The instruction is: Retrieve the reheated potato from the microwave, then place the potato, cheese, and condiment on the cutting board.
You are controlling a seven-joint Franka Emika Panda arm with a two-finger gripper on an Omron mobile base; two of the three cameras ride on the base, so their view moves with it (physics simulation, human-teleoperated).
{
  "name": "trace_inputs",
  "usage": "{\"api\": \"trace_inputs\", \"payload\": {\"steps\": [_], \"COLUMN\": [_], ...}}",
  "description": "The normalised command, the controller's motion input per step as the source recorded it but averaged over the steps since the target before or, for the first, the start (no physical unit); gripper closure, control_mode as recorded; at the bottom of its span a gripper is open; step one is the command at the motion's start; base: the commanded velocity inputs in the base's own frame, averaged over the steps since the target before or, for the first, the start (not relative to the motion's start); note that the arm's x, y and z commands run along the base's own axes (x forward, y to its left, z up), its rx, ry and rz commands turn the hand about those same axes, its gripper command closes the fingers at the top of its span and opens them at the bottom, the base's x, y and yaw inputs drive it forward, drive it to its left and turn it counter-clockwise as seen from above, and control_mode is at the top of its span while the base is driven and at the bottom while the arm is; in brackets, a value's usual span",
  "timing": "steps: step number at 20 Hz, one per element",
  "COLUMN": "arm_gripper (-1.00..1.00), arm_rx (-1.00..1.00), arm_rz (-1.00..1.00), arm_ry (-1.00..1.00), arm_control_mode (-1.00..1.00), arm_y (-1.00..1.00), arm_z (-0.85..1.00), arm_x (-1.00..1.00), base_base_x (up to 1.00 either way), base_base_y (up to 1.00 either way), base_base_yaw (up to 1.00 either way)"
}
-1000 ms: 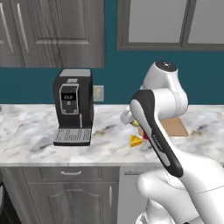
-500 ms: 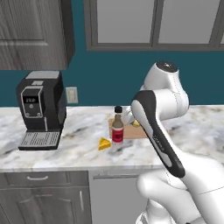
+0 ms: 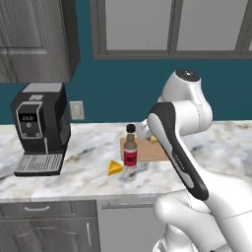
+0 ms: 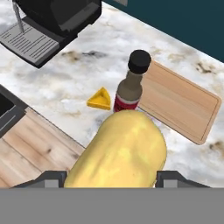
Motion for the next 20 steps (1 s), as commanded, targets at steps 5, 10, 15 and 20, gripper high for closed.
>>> {"api": "trace_inputs", "payload": {"steps": [5, 10, 15, 20], "arm_gripper": [1.0, 1.0, 1.0, 1.0], "arm_rx": [0.0, 0.0, 0.0, 0.0], "arm_rz": [0.0, 0.0, 0.0, 0.0], "arm_ry": [0.0, 0.0, 0.0, 0.0], "arm_control_mode": [1.0, 1.0, 1.0, 1.0], "arm_y": [0.0, 0.0, 0.0, 0.0], "arm_z": [0.0, 0.0, 0.0, 0.0], "arm_x": [0.0, 0.0, 0.0, 0.0], "base_base_x": [0.55, 0.43, 0.0, 0.0], "base_base_y": [0.0, 0.0, 0.0, 0.0], "base_base_yaw": [-0.03, -0.04, 0.0, 0.0]}}
